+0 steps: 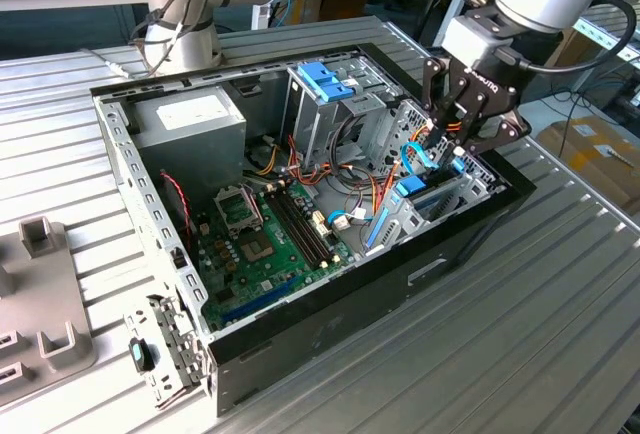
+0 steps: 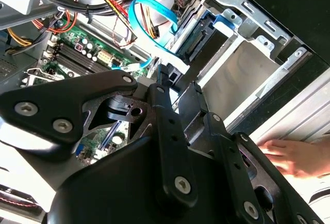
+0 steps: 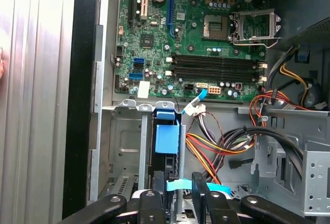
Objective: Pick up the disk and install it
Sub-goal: 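Insert the second disk wire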
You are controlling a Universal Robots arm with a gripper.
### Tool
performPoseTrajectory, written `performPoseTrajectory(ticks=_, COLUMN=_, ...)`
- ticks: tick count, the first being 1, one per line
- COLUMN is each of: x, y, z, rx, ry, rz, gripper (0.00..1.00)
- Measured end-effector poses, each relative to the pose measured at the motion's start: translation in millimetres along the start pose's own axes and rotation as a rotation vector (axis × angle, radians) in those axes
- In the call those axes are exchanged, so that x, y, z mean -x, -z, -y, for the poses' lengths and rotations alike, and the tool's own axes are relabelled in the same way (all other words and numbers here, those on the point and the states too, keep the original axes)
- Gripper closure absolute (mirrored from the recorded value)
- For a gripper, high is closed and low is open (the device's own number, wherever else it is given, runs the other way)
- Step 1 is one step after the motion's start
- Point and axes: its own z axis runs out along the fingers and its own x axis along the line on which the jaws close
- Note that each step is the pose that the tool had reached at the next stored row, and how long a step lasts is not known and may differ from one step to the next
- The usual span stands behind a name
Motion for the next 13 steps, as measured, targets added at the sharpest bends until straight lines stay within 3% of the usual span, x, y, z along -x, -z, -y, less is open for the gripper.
performPoseTrajectory(ticks=7, x=6.4, y=-0.2, z=1.6, rx=0.0000, ry=0.001, rz=0.0001, gripper=0.64)
performPoseTrajectory(ticks=13, x=13.7, y=-0.2, z=7.7, rx=0.0000, ry=0.003, rz=0.0003, gripper=0.64)
